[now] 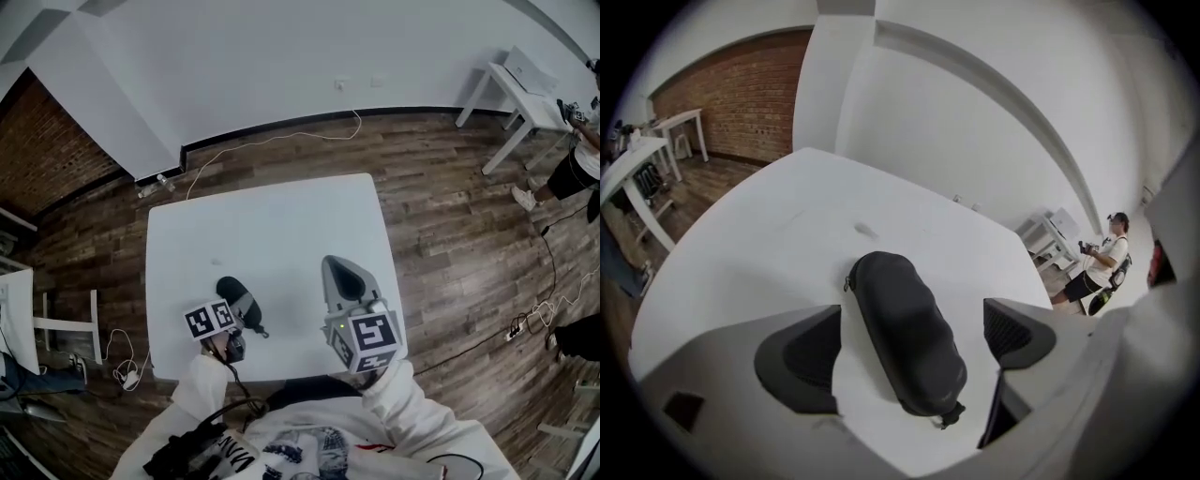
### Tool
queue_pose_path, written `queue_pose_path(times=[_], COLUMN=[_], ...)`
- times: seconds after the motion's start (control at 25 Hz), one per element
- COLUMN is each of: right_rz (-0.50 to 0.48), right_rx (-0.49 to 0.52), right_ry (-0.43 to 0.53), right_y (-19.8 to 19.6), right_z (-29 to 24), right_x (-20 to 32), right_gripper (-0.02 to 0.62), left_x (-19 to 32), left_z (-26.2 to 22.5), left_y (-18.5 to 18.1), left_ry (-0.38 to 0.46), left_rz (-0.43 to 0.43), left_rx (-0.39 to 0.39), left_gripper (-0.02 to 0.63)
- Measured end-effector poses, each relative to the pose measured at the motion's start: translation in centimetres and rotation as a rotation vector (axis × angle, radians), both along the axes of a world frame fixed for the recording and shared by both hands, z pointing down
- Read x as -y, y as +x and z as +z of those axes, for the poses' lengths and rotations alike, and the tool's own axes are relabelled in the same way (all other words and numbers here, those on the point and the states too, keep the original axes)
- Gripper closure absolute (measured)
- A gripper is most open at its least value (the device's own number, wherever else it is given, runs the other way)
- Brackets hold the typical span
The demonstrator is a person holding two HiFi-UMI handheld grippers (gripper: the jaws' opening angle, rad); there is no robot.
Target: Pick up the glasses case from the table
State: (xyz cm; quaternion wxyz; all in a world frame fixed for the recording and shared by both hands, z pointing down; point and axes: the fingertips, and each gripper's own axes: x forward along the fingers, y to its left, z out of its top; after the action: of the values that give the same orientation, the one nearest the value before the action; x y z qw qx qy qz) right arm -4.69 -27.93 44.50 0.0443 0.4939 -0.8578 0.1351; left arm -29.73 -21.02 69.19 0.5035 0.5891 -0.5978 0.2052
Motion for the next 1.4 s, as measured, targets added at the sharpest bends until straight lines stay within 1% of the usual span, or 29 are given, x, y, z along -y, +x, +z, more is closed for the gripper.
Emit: queue_pose_path(times=[0.2, 0.28, 0.44, 0.52, 0.6, 0.8, 0.88, 0.96, 1.08, 1.28, 1.4], right_rz=[0.001, 0.002, 0.007, 0.017, 0.025, 0.013, 0.010, 0.013, 0.017, 0.004, -0.002], right_rx=[0.002, 0.001, -0.007, -0.009, -0.008, -0.008, -0.008, -0.007, -0.002, 0.003, 0.008], right_ry=[-0.001, -0.002, 0.001, -0.001, -0.004, 0.000, 0.005, 0.004, -0.005, -0.001, -0.001], right_y=[0.8, 0.8, 1.5, 2.1, 2.7, 2.6, 2.7, 3.0, 3.1, 2.5, 2.1], right_z=[0.1, 0.1, 0.2, 0.3, 0.3, 0.1, -0.1, -0.1, 0.1, 0.1, 0.1], right_x=[0.7, 0.9, 1.3, 1.4, 1.6, 1.9, 2.0, 2.0, 1.9, 1.7, 1.6], right_gripper=[0.592, 0.592, 0.592, 0.592, 0.592, 0.592, 0.592, 0.592, 0.592, 0.592, 0.592], left_x=[1.1, 1.3, 0.7, 0.4, 0.4, 0.4, 0.3, 0.3, 0.1, -0.9, -0.7], left_z=[2.5, 3.4, 5.4, 5.8, 6.0, 5.8, 5.7, 5.6, 5.3, 5.2, 3.8], left_y=[0.5, 0.4, 0.4, 0.4, 0.5, 0.4, 0.4, 0.3, 0.2, 0.4, 0.0], left_ry=[-0.100, -0.133, -0.217, -0.243, -0.255, -0.289, -0.292, -0.289, -0.283, -0.317, -0.271], left_rz=[-0.047, -0.051, -0.001, 0.015, 0.016, -0.063, -0.071, -0.064, -0.043, 0.008, 0.043], left_rx=[0.039, 0.052, 0.109, 0.143, 0.168, 0.246, 0.262, 0.268, 0.275, 0.258, 0.289], left_gripper=[0.109, 0.109, 0.109, 0.109, 0.109, 0.110, 0.111, 0.126, 0.168, 0.190, 0.193])
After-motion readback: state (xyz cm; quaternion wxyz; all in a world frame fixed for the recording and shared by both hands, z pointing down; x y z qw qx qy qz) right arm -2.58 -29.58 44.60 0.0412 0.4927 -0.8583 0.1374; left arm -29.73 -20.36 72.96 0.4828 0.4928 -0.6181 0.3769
